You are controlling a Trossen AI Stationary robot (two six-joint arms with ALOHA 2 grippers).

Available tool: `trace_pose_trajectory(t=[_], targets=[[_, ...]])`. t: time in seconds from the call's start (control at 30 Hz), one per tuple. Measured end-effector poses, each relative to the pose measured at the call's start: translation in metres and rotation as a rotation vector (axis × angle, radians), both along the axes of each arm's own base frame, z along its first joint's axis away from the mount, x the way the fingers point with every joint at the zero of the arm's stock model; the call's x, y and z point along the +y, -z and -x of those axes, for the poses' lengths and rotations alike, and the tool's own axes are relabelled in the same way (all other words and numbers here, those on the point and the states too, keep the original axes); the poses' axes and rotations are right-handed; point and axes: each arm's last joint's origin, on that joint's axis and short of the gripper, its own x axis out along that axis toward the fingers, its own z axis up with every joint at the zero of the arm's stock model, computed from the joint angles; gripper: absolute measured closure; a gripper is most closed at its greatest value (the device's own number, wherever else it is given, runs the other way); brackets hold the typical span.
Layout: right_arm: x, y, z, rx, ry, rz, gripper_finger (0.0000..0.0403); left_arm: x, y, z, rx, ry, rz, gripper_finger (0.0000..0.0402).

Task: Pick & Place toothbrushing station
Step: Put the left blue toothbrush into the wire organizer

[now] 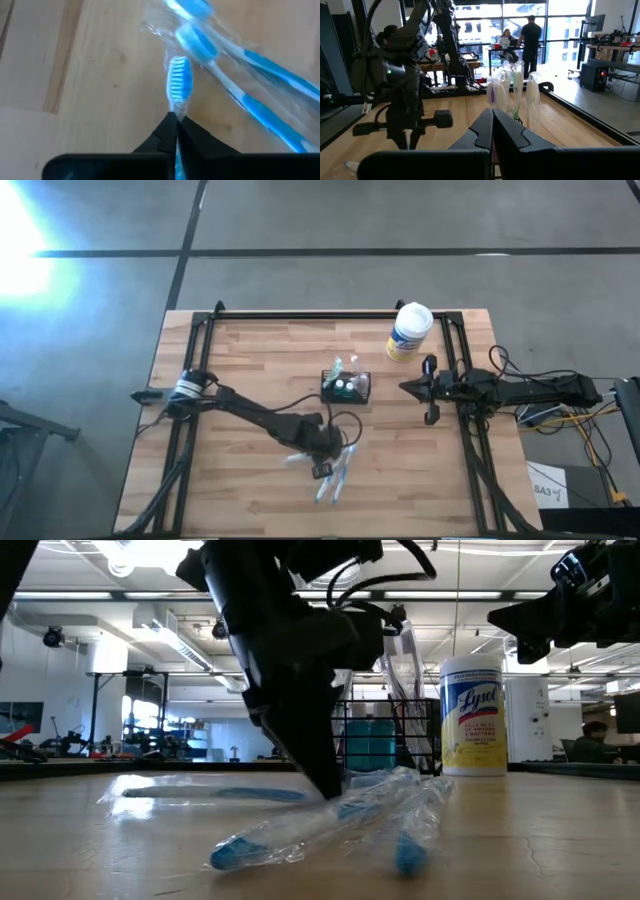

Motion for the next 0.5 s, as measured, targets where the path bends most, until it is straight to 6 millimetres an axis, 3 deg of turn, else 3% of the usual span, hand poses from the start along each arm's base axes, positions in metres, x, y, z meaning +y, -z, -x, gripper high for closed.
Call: trace_pose_trajectory(t=[0.1,0.27,0.4,0.5], targets=[[0.0,0.0,0.0,0.001,0.0,0.0,0.0394,-0.002,-0.014,0.005,-0.019,0.05,-0.017,0.0397],[0.0,0.0,0.0,0.0,0.0,-0.003,0.0394,-0.005,-0.057,0.027,-0.167,0.167,-0.061,0.0398],[0.0,0.0,0.0,0.003,-0.001,-0.008,0.0394,0.007,-0.092,0.065,-0.397,0.163,-0.038,0.0399],[0.0,0.001,0.0,0.006,0.0,-0.008,0.0394,0.023,-0.107,0.109,-0.591,0.141,-0.054,0.0399]])
